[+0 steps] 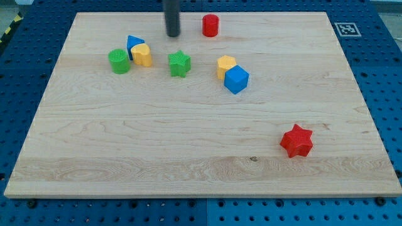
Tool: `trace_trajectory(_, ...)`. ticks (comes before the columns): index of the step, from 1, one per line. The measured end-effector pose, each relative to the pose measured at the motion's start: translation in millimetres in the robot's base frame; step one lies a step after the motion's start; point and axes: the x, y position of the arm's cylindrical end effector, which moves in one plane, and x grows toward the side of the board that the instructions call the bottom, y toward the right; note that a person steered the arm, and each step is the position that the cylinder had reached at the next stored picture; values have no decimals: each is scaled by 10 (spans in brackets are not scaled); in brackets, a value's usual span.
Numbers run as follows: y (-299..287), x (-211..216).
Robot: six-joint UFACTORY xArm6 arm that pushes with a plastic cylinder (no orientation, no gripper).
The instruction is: Separate the triangle and heart
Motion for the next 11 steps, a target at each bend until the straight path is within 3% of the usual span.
trace_trajectory(2,-1437,-56)
trace_trajectory(3,-1657,188)
trace_trajectory(4,-1658,603)
trace_trajectory(6,-1569,633)
trace_trajectory(11,-213,644)
